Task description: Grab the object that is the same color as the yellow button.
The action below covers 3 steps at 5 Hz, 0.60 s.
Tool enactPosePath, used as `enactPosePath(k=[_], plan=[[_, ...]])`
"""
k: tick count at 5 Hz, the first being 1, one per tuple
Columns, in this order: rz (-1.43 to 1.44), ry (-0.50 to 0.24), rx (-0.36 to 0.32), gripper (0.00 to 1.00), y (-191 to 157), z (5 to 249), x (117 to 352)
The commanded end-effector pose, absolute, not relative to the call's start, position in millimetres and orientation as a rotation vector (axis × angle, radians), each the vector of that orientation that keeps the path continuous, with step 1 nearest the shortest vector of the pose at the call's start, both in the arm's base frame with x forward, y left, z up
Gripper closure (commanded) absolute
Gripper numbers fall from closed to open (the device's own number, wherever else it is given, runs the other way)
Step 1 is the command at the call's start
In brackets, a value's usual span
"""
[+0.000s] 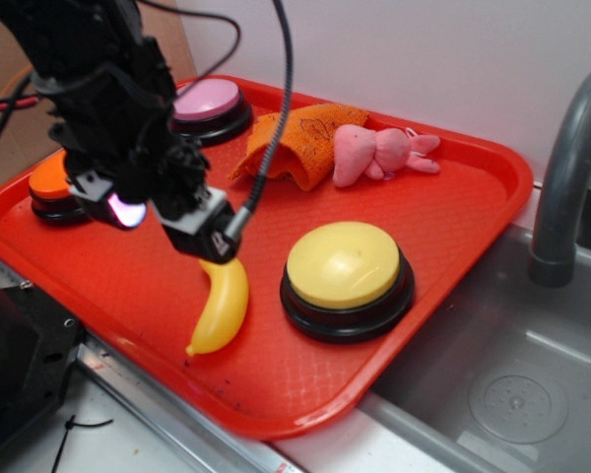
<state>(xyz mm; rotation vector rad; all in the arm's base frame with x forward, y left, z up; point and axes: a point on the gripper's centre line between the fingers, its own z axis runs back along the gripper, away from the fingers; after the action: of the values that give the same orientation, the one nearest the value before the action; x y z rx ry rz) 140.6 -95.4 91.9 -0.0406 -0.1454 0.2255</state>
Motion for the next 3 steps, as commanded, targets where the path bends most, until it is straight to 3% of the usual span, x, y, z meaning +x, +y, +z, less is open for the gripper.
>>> enactPosePath(k=[1,3], plan=[[0.187,-0.128,-0.008,0.0,-109.3,51.4,146.7],[0.217,-0.083,0.022,0.0,-101.2,23.9,157.1]])
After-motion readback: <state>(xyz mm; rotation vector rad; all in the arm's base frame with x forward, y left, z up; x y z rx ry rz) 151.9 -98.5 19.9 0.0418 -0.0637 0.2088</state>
